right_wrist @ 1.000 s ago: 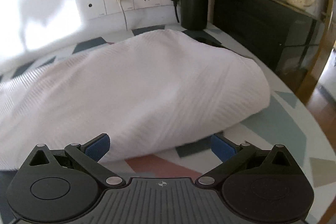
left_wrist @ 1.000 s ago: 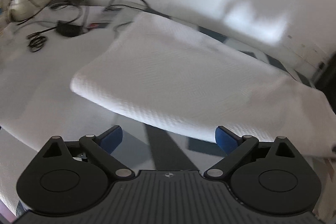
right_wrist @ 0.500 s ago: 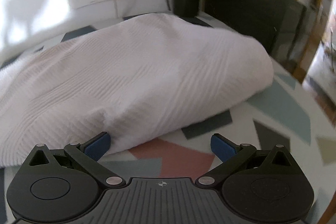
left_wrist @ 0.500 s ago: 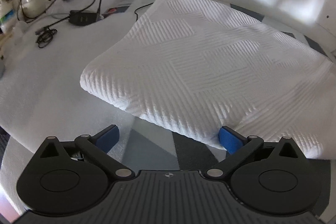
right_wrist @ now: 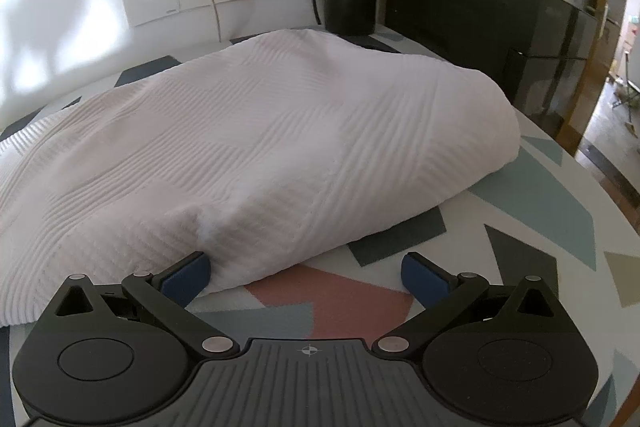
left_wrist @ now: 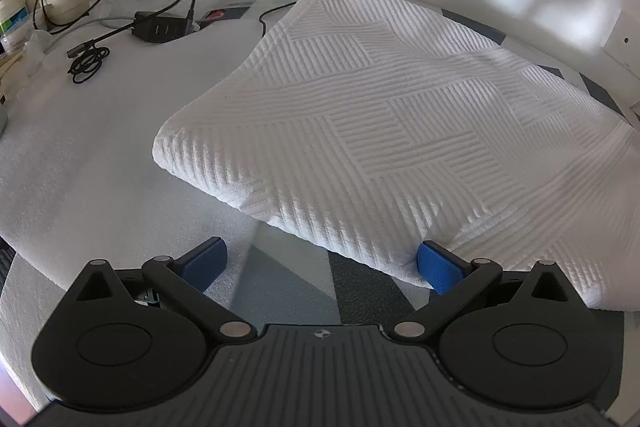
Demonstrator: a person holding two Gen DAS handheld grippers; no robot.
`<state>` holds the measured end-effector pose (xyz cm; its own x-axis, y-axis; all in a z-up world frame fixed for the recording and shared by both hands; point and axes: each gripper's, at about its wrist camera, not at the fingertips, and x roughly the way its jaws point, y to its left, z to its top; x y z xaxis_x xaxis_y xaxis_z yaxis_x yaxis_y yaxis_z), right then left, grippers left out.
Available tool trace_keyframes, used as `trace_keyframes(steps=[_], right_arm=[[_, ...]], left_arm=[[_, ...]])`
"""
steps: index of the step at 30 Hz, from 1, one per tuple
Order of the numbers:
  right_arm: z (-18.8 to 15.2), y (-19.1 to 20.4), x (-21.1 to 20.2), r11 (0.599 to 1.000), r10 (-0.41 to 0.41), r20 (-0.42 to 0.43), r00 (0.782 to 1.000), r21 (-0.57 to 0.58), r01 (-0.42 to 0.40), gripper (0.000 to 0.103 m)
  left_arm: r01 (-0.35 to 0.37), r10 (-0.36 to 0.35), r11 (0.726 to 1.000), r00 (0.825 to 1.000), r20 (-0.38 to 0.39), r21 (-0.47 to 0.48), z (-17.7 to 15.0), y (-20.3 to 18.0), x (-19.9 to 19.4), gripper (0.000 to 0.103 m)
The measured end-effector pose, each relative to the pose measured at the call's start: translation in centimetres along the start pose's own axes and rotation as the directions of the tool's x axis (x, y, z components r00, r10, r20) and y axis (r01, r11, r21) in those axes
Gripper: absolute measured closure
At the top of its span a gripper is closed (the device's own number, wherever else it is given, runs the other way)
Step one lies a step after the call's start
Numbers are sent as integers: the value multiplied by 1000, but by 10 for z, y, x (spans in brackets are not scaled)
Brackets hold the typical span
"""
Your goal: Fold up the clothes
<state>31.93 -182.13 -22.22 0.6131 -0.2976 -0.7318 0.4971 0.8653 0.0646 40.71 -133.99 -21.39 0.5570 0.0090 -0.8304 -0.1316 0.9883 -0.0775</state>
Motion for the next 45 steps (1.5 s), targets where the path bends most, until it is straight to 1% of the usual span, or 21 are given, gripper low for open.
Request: trace_keyframes(steps=[3, 5, 9, 11, 13, 16, 19, 20, 21, 22, 24, 25, 26, 28, 31, 36, 39, 40, 41, 43, 45], right_arm=[[4, 0, -3, 1000, 0, 17, 1000, -13, 0, 1], [4, 2, -9, 999, -10, 68, 998, -31, 12, 1], [9, 1, -13, 999, -16, 112, 994, -37, 20, 1], [12, -2, -12, 1000, -9, 115, 993, -21, 11, 1], [15, -5, -11, 1000, -1, 115, 993, 2, 1, 1], [17, -9, -10, 1000, 4, 115, 993, 14, -5, 1], [17, -12, -10, 1000, 3, 116, 993, 10, -4, 1], [17, -12, -10, 1000, 3, 117, 993, 9, -4, 1], [17, -15, -10, 1000, -3, 117, 993, 24, 0, 1], [17, -17, -12, 999, -10, 118, 993, 44, 5, 1], [16, -26, -14, 993, -29, 112, 993, 121, 15, 1], [15, -31, -16, 987, -38, 108, 993, 162, 20, 1], [14, -38, -16, 977, -40, 100, 994, 212, 18, 1], [11, -52, -14, 948, -26, 86, 996, 318, -3, 1], [10, -67, -5, 917, -12, 76, 997, 399, -20, 1], [24, -75, 8, 899, -17, 120, 993, 437, -37, 1], [33, -84, 17, 823, -16, 106, 994, 566, -47, 2], [36, -86, 20, 800, 12, 109, 994, 596, -75, 13], [39, -85, 23, 795, 26, 104, 994, 600, -84, 21], [46, -81, 28, 806, 48, 79, 996, 585, -85, 69], [49, -76, 30, 822, 62, 55, 997, 563, -82, 85]], left_arm=[[69, -68, 996, 998, 13, -59, 3, 14, -4, 0], [127, -125, 984, 992, 30, -123, 4, 26, -7, 0], [218, -207, 938, 976, 68, -270, 7, 45, -8, 1], [247, -230, 921, 969, 92, -300, 10, 50, -7, 1], [246, -222, 923, 969, 112, -297, 15, 49, -4, 2], [188, -163, 941, 981, 109, -281, 23, 46, 7, 5], [167, -135, 942, 983, 127, -291, 27, 46, 11, 7], [156, -121, 943, 983, 136, -293, 29, 45, 11, 25], [149, -110, 944, 983, 145, -293, 31, 44, 10, 38], [147, -105, 946, 982, 156, -288, 32, 43, 8, 56], [143, -96, 950, 980, 176, -278, 34, 40, 4, 69], [141, -92, 952, 979, 183, -273, 35, 39, 2, 84], [139, -91, 952, 979, 185, -271, 35, 38, 1, 90], [142, -92, 951, 978, 187, -274, 36, 39, 1, 90], [138, -88, 953, 978, 190, -270, 36, 41, 5, 90], [88, -50, 968, 985, 164, -234, 36, 38, 11, 91], [80, -49, 974, 988, 148, -210, 36, 38, 10, 92], [79, -50, 976, 988, 144, -203, 36, 38, 9, 92], [79, -51, 977, 989, 141, -197, 36, 38, 8, 92], [84, -59, 979, 989, 138, -183, 35, 40, 5, 92], [102, -77, 979, 987, 144, -177, 33, 42, 0, 92]])
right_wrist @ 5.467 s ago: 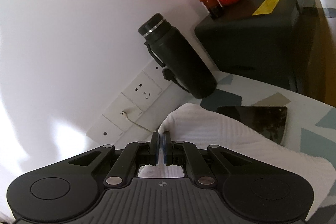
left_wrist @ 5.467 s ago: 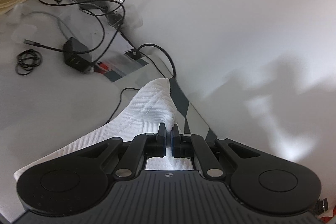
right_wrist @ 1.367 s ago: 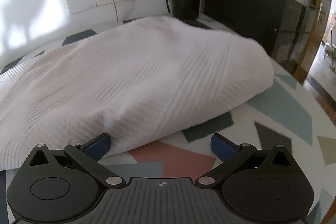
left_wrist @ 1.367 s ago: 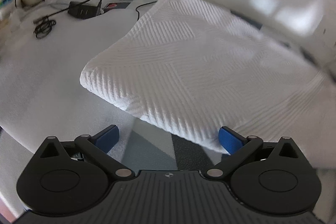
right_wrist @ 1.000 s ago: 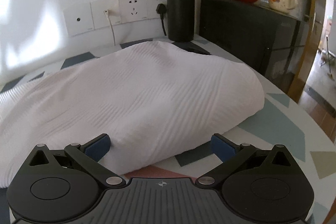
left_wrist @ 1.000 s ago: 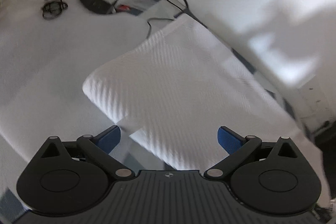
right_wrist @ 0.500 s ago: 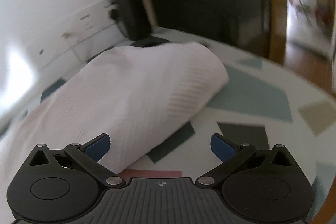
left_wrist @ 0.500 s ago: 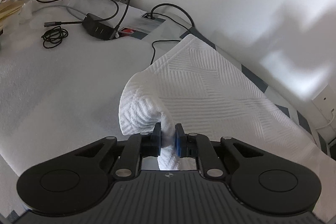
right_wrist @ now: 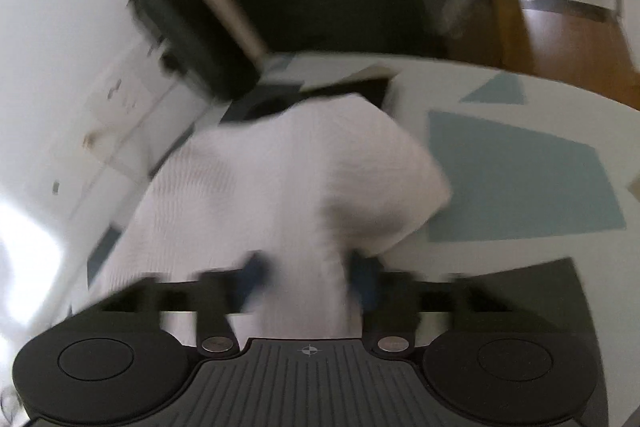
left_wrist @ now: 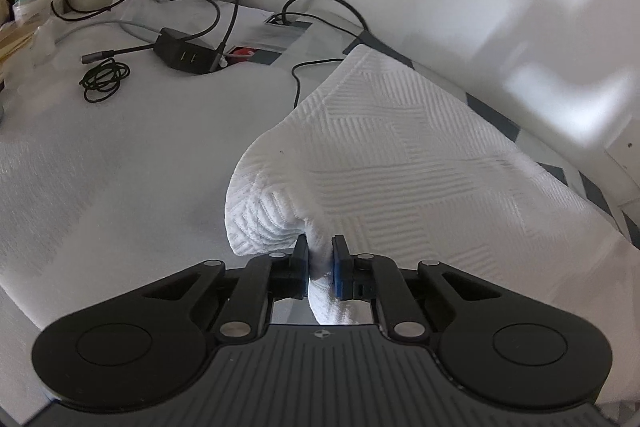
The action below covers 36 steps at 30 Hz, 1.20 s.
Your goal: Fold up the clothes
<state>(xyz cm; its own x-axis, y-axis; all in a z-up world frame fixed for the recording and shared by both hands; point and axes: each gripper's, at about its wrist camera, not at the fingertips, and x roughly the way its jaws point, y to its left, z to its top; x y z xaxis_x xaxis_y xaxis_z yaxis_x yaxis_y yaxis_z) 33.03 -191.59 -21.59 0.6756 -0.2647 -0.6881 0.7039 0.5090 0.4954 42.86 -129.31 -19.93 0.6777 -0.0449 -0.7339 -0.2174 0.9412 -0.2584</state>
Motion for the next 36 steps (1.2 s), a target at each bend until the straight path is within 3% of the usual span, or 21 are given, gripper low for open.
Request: trace_keyframes(steps=[1, 3, 14, 22, 25, 32, 36], right_arm=[[-1, 1, -3, 1000, -6, 12, 1000, -5, 6, 95], [-3, 1, -12, 1000, 1, 23, 1000, -26, 0, 98], [-31, -40, -76, 998, 8, 2, 1000, -69, -7, 101], [-48, -63, -111, 998, -3, 12, 1000, -69, 3, 101], [-40, -67, -114, 997, -12, 45, 999, -71, 15, 101], [-10, -79, -114, 993, -32, 109, 994, -111, 44, 101], [6, -90, -108, 991, -46, 120, 992, -121, 61, 101]], left_arm=[[12, -12, 1000, 1000, 6, -6, 0, 2, -4, 92], [40, -39, 999, 999, 19, -26, -1, 7, -13, 93], [90, -86, 988, 996, 33, -123, -28, 59, -70, 94], [79, -78, 992, 997, 17, -102, -65, 87, -119, 94], [59, -59, 998, 998, 0, -14, -79, 77, -120, 94], [113, -114, 991, 994, -1, 71, -95, 43, -117, 94], [130, -130, 989, 991, -1, 73, -103, 18, -113, 94]])
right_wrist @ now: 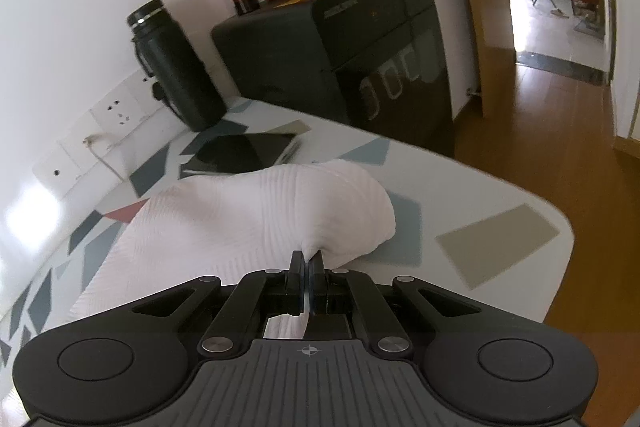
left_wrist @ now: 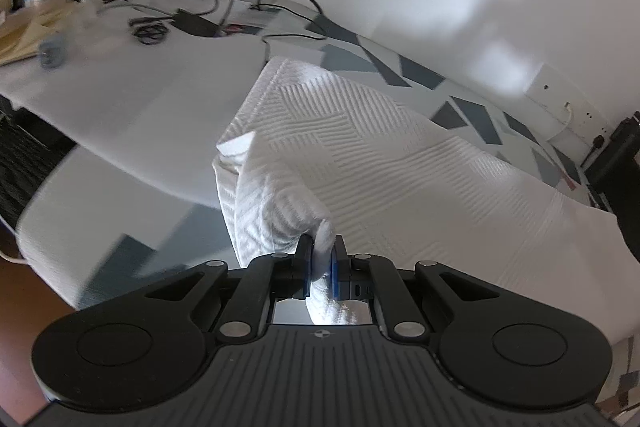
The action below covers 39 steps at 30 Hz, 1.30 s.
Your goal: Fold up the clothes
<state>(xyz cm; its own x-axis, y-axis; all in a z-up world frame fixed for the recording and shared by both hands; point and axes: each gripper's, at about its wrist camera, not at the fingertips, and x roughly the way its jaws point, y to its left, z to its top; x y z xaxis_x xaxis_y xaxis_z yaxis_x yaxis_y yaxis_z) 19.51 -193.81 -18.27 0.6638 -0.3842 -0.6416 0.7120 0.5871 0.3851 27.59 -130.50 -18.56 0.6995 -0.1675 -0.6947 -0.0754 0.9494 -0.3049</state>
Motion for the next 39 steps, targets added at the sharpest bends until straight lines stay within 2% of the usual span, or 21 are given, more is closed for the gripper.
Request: trace_keyframes(steps=[3, 5, 6, 7, 9, 12, 13, 14, 16, 17, 18, 19, 22, 24, 28, 30, 33, 35, 36, 37, 39], right_arm=[[8, -9, 7, 1000, -3, -2, 1000, -7, 3, 101], [12, -16, 12, 999, 33, -36, 999, 14, -33, 100], [12, -20, 13, 998, 59, -53, 997, 21, -58, 93], [12, -24, 13, 996, 87, -65, 994, 26, -85, 74], [13, -34, 12, 988, 154, -83, 985, 40, -151, 58], [11, -50, 13, 962, 267, -131, 955, 96, -256, 50], [10, -54, 16, 956, 288, -156, 945, 111, -273, 49], [9, -57, 18, 950, 304, -181, 935, 123, -286, 49], [6, -61, 23, 945, 323, -206, 924, 125, -303, 48], [5, -63, 26, 942, 332, -211, 919, 127, -311, 48], [4, -64, 28, 939, 341, -213, 916, 130, -319, 48], [5, -65, 32, 936, 347, -213, 913, 137, -324, 48], [8, -65, 44, 928, 366, -207, 907, 159, -338, 48], [11, -63, 52, 921, 380, -197, 904, 166, -351, 48], [15, -61, 75, 886, 424, -195, 884, 289, -362, 47], [16, -52, 82, 897, 414, -177, 893, 245, -368, 47], [12, -38, 87, 921, 379, -138, 915, 150, -359, 48], [11, -32, 91, 921, 381, -134, 915, 147, -362, 54], [10, -30, 95, 919, 384, -148, 912, 155, -362, 71], [9, -28, 99, 917, 389, -170, 906, 167, -362, 83], [5, -26, 101, 915, 393, -166, 904, 161, -369, 84]], left_arm=[[-16, 16, 1000, 1000, -9, 16, -4, -21, 4, 94], [-57, 57, 998, 998, -15, 28, -7, -32, 4, 93], [-81, 81, 996, 997, -17, 32, -8, -37, 3, 93], [-107, 108, 994, 994, -20, 30, -9, -40, 3, 93], [-167, 167, 986, 985, -38, -12, -10, -40, 0, 92], [-253, 249, 965, 967, -56, -71, -11, -37, -7, 78], [-289, 285, 954, 957, -56, -81, -10, -37, -11, 64], [-336, 333, 938, 942, -50, -86, -10, -39, -16, 50], [-421, 422, 902, 906, -8, -97, -9, -44, -28, 32], [-454, 458, 885, 889, 19, -105, -7, -48, -35, 26], [-468, 476, 876, 878, 46, -118, -5, -51, -42, 25], [-461, 472, 878, 879, 66, -127, -3, -56, -47, 25], [-395, 406, 911, 909, 96, -116, 4, -73, -54, 16], [-349, 354, 934, 931, 91, -70, 6, -91, -48, 14], [-266, 264, 963, 963, 54, 41, -5, -128, -22, 10], [-231, 229, 968, 973, 26, 97, -16, -144, -3, 10], [-221, 226, 968, 974, -26, 114, -31, -166, 19, 10], [-195, 203, 973, 978, -54, 122, -39, -175, 29, 9], [-188, 198, 973, 978, -68, 130, -43, -178, 33, 9], [-187, 199, 972, 977, -80, 142, -46, -181, 38, 9], [-202, 219, 966, 972, -91, 164, -50, -185, 44, 9]])
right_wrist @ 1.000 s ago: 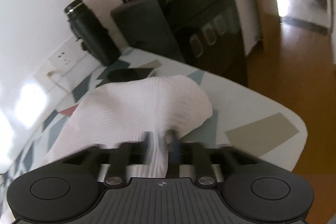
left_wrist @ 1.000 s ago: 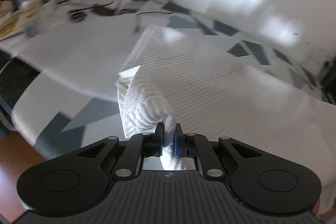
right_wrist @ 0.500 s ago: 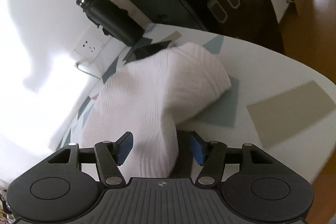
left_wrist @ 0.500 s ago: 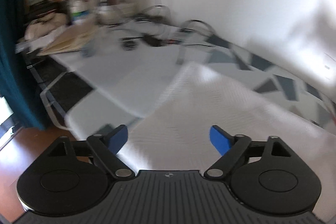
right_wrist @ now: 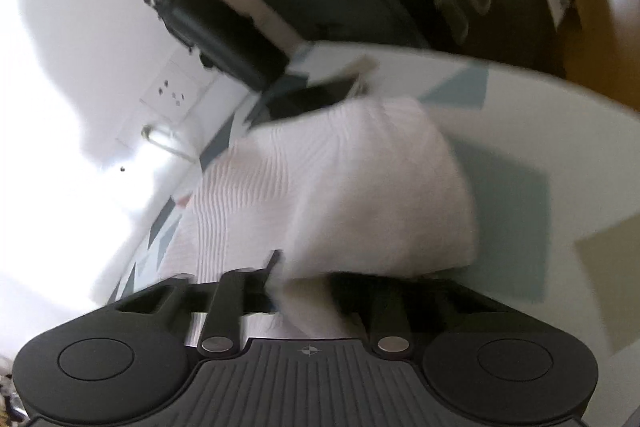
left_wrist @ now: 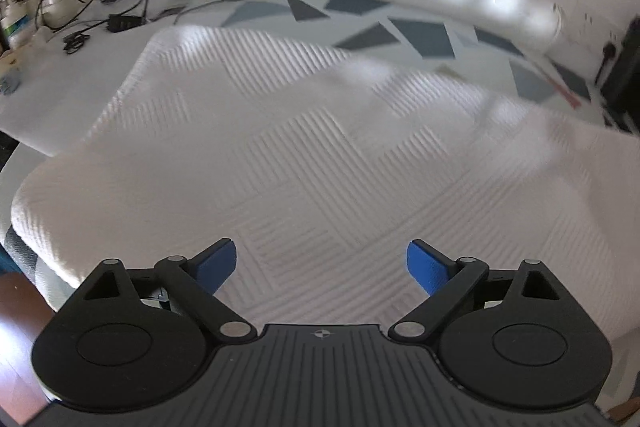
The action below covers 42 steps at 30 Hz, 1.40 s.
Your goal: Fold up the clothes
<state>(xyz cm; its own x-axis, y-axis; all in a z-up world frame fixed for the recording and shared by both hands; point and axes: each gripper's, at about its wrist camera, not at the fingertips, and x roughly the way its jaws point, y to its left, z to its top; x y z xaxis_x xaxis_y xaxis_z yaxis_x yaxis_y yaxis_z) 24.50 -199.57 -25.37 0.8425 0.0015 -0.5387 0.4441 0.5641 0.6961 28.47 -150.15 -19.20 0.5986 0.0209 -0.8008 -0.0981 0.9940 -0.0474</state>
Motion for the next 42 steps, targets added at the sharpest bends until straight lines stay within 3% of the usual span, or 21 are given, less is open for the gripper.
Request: trace_keyframes(steps=[3, 7, 11, 13, 18, 23, 25, 34, 42], right_arm=[[-1, 3, 0, 999, 1, -6, 1000, -34, -2, 85], [3, -1, 3, 998, 45, -24, 999, -32, -45, 73], [2, 5, 8, 993, 62, -26, 998, -95, -65, 71], [2, 4, 11, 993, 65, -30, 997, -92, -67, 81], [11, 11, 13, 994, 62, -50, 997, -86, -66, 88], [28, 23, -12, 986, 139, 22, 990, -100, -136, 90], [38, 25, -23, 985, 146, 68, 987, -103, -138, 97], [67, -6, -59, 999, 42, 210, 977, -32, -36, 98], [47, -15, -70, 998, -60, 218, 974, -19, 66, 98]], left_arm=[[-27, 27, 1000, 1000, -14, 15, -2, -4, 8, 9], [-42, 42, 999, 999, -17, 10, -2, -6, 15, 5], [-51, 51, 999, 999, -9, 9, -1, -6, 20, 1], [-52, 52, 999, 999, -4, 10, -1, -7, 22, 0], [-56, 56, 998, 998, -9, 14, 1, -9, 24, 0], [-47, 48, 999, 998, -29, 28, 9, -14, 28, 0], [-30, 32, 998, 999, -33, 48, 10, -17, 30, 0], [106, -101, 971, 994, -32, 213, 20, -75, 43, 0], [163, -167, 951, 986, -9, 263, 29, -92, 51, 0]])
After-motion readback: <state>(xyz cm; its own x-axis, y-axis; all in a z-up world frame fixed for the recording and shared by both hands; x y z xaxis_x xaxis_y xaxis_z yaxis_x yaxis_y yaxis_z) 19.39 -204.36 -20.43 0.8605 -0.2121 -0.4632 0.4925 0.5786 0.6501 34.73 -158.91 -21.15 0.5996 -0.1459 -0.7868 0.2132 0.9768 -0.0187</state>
